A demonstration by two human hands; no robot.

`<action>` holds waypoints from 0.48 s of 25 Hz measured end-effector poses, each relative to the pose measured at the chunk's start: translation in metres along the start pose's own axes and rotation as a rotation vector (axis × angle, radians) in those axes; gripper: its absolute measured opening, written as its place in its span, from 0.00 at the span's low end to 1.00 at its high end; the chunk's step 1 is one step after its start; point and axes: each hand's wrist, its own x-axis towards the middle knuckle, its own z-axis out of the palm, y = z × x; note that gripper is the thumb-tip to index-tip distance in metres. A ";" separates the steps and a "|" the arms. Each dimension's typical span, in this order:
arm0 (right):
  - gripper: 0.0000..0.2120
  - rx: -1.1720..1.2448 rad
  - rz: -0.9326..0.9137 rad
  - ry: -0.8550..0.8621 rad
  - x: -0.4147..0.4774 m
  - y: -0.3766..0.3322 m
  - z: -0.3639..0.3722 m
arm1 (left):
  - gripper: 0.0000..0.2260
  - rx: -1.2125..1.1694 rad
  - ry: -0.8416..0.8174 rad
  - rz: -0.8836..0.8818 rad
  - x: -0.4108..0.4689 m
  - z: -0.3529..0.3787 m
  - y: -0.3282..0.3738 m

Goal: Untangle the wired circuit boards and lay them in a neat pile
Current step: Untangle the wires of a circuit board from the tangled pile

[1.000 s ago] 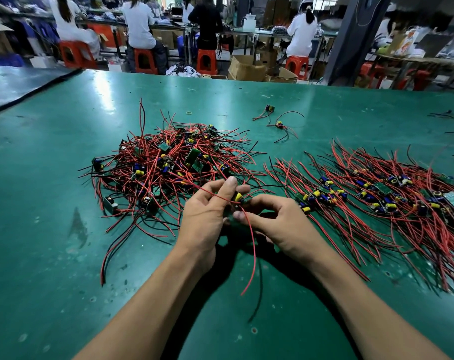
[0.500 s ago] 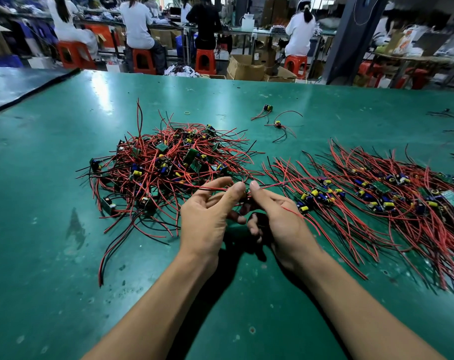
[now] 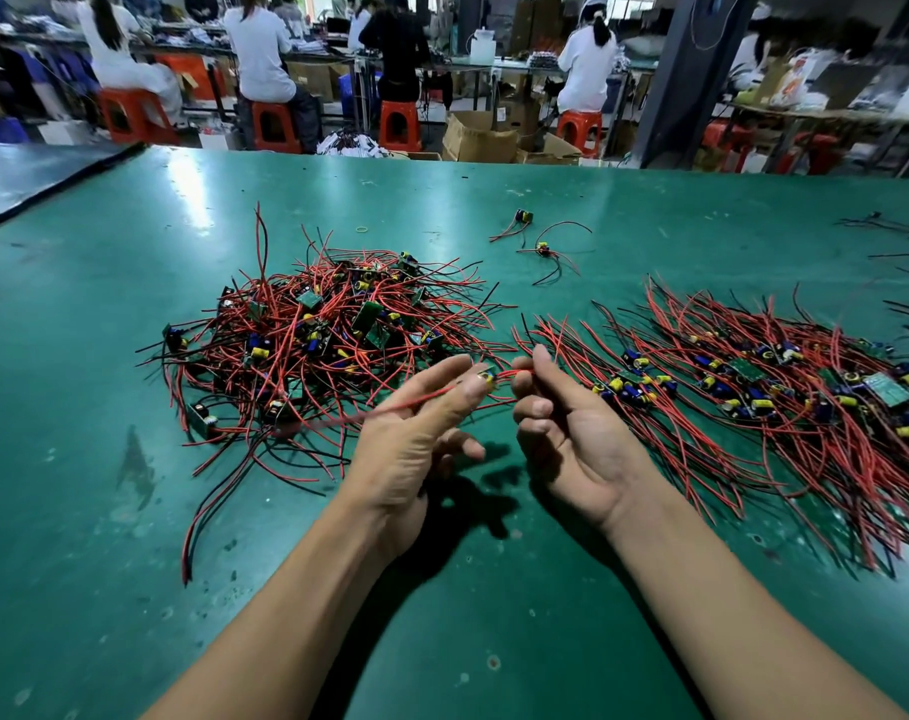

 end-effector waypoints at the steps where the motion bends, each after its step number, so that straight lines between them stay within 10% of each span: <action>1: 0.09 0.048 0.003 -0.005 0.000 -0.003 0.000 | 0.21 0.046 -0.078 -0.021 -0.002 -0.001 0.000; 6: 0.07 0.186 0.048 -0.009 -0.002 -0.021 -0.007 | 0.20 0.103 -0.245 -0.116 0.001 -0.006 -0.003; 12: 0.11 -0.367 -0.005 -0.112 -0.007 -0.010 -0.004 | 0.13 0.131 -0.214 -0.144 0.003 0.000 -0.003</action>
